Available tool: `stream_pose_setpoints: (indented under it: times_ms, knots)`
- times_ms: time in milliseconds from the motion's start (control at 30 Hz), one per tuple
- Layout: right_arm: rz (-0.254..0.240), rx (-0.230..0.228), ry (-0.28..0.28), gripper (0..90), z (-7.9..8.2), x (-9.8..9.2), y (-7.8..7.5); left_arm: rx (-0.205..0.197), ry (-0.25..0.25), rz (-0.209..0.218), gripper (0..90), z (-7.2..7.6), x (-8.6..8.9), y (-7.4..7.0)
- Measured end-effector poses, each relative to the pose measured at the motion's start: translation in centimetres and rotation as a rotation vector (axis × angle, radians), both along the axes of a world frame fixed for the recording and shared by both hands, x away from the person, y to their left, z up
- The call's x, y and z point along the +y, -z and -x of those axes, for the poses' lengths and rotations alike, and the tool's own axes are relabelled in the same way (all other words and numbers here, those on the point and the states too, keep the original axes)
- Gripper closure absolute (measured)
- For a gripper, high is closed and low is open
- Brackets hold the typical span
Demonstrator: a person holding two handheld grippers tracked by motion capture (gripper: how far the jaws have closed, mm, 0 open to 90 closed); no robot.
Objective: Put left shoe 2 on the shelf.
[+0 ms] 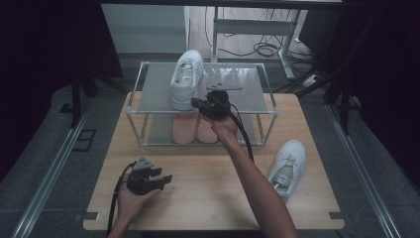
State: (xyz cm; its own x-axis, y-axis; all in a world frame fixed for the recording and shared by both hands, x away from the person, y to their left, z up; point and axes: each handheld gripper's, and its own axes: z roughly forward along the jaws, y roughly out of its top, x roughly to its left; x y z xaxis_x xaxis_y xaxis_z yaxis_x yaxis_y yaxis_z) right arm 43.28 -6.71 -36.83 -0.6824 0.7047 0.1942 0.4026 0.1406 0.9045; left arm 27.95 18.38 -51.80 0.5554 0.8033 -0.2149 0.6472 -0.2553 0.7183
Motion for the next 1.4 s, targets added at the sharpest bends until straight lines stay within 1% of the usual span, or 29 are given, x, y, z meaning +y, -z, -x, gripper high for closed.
stream_pose_setpoints:
  times_ms: [167,300,567,833,1033,1200,1233,1333,1400]
  knots:
    - [0.005,0.000,0.002,89.9,0.0,-0.5,0.2,0.000,0.001,0.001,45.6,0.0,0.0,0.0]
    - [-0.001,-0.002,0.005,89.9,0.1,-1.5,0.3,0.001,0.002,-0.002,45.5,0.0,-0.1,0.1]
    - [-0.015,-0.022,0.010,89.8,0.9,-3.5,0.1,-0.001,0.002,-0.004,45.1,0.0,-0.2,0.2]
    - [0.005,-0.036,0.009,89.8,2.4,-5.8,0.4,-0.002,-0.001,-0.005,45.1,-0.1,-0.1,0.1]
    - [0.015,-0.030,0.019,89.8,3.6,-7.6,1.0,0.003,0.002,-0.006,45.0,-0.1,-0.3,0.2]
    - [0.018,-0.016,0.032,89.9,4.4,-9.2,1.6,0.007,0.001,-0.004,45.1,-0.1,-0.3,0.3]
    - [0.021,-0.014,0.032,89.8,4.5,-9.4,1.7,0.007,0.000,-0.004,45.1,-0.1,-0.3,0.3]
    - [0.053,-0.016,0.032,89.9,5.2,-10.1,2.2,0.007,0.003,-0.006,45.1,-0.1,-0.4,0.4]
    - [0.057,-0.014,0.030,89.8,5.7,-10.5,2.6,0.009,0.003,-0.006,45.1,-0.1,-0.4,0.4]
